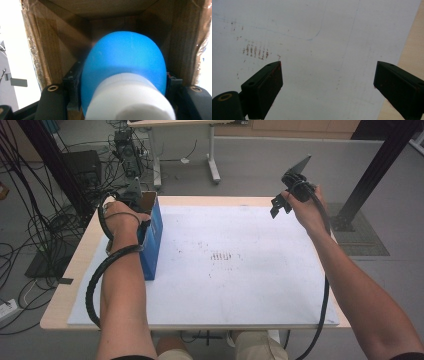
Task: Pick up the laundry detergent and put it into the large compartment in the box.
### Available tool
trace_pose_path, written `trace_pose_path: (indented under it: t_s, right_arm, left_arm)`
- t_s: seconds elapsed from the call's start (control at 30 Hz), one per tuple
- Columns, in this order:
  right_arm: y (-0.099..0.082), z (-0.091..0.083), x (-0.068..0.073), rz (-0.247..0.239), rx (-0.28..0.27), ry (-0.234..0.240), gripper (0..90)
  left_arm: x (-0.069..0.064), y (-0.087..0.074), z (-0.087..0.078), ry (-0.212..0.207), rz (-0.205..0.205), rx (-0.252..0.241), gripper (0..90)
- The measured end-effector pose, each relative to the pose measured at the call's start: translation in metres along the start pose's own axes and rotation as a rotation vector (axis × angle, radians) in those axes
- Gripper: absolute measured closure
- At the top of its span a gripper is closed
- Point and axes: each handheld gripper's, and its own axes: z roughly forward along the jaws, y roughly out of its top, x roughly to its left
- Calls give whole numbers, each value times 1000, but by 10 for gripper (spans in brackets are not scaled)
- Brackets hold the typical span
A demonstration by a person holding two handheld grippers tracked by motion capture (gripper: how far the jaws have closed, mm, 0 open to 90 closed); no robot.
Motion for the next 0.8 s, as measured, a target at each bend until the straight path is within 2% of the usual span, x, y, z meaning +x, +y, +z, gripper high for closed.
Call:
trace_pose_path:
  t_s: [0.33,0.8]
  right_arm:
    - [-1,-2,-1,-7,-8,5,86]
    - [-5,-4,1,-16,-19,15,86]
  left_arm:
    - [1,-2,-4,4,3,-8,340]
    - [-4,-9,-34,21,18,-33,293]
